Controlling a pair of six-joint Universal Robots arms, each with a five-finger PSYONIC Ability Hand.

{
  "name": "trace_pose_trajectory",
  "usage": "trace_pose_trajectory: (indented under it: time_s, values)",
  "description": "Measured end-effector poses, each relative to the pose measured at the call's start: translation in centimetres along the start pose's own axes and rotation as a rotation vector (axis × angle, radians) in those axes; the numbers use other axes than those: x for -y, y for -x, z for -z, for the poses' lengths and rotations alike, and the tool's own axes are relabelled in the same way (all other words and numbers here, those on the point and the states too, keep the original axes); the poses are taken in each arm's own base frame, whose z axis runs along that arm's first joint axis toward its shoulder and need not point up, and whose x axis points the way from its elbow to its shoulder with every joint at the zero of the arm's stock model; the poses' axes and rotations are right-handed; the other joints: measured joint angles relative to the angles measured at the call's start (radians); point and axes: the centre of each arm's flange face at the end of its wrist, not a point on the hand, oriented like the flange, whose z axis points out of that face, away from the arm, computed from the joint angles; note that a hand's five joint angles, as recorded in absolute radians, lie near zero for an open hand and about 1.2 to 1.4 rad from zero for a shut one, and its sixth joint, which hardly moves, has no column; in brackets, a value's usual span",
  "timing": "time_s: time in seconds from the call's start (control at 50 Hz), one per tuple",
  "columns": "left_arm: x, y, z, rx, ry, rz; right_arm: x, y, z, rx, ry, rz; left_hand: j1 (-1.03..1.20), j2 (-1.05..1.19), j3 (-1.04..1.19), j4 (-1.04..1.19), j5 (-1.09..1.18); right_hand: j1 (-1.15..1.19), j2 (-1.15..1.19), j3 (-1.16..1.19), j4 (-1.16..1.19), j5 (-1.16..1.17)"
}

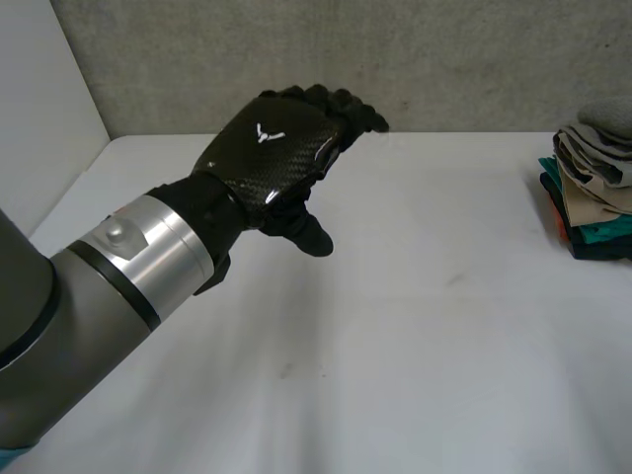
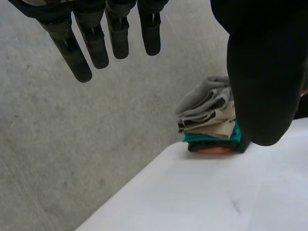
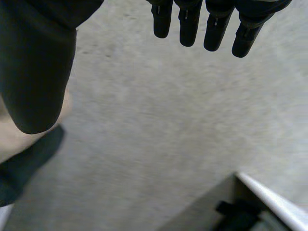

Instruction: Fold the laundry.

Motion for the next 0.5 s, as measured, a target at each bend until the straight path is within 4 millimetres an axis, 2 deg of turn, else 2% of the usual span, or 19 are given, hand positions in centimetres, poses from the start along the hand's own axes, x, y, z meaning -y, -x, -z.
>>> trace_pose_trajectory:
  time_s: [0.06, 0.12, 0.14, 0.22, 0.26, 0.28, 0.34, 0.4, 0.44, 0.5]
  values:
    - [1.0, 0.0, 0.3, 0.003, -0.028, -0.005, 2.9, 1.0, 1.0, -0.016, -0.069, 0.026, 0.000, 0.000, 0.000, 0.000, 0.000, 0.000, 0.000, 0.000, 0.000, 0.000]
    - [2.2, 0.1, 0.6, 0.009, -0.062, -0.007, 6.3, 3.6, 2.7, 0.028, -0.179, 0.026, 0.000, 0.000, 0.000, 0.000, 0.000, 0.000, 0.000, 0.000, 0.000, 0.000]
    - [2.9, 0.1, 0.9, 0.014, -0.081, -0.009, 7.6, 5.0, 3.8, 0.062, -0.232, 0.019, 0.000, 0.000, 0.000, 0.000, 0.000, 0.000, 0.000, 0.000, 0.000, 0.000]
    - [4.3, 0.6, 1.5, 0.039, -0.122, -0.015, 10.7, 9.0, 7.3, 0.183, -0.379, -0.008, 0.000, 0.000, 0.000, 0.000, 0.000, 0.000, 0.000, 0.000, 0.000, 0.000]
    - [4.9, 1.2, 1.8, 0.065, -0.135, -0.018, 11.9, 11.0, 9.6, 0.259, -0.449, -0.027, 0.000, 0.000, 0.000, 0.000, 0.000, 0.000, 0.000, 0.000, 0.000, 0.000]
    - [5.2, 1.8, 2.0, 0.093, -0.140, -0.021, 12.5, 12.7, 11.7, 0.326, -0.499, -0.045, 0.000, 0.000, 0.000, 0.000, 0.000, 0.000, 0.000, 0.000, 0.000, 0.000]
    - [5.1, 3.6, 2.4, 0.182, -0.123, -0.023, 12.5, 15.5, 15.2, 0.451, -0.536, -0.084, 0.000, 0.000, 0.000, 0.000, 0.000, 0.000, 0.000, 0.000, 0.000, 0.000]
    - [4.2, 5.9, 3.0, 0.292, -0.066, -0.017, 11.4, 18.1, 18.6, 0.583, -0.499, -0.135, -0.012, -0.012, -0.009, -0.015, -0.014, 0.000, 0.000, 0.000, 0.000, 0.000]
    - [3.1, 7.4, 3.4, 0.362, -0.013, -0.008, 10.3, 19.5, 20.3, 0.656, -0.438, -0.165, -0.019, -0.017, -0.013, -0.021, -0.022, 0.000, 0.000, 0.000, 0.000, 0.000]
    - [1.8, 8.5, 3.9, 0.416, 0.042, 0.005, 9.1, 20.6, 21.5, 0.705, -0.364, -0.186, -0.020, -0.018, -0.013, -0.021, -0.022, 0.000, 0.000, 0.000, 0.000, 0.000]
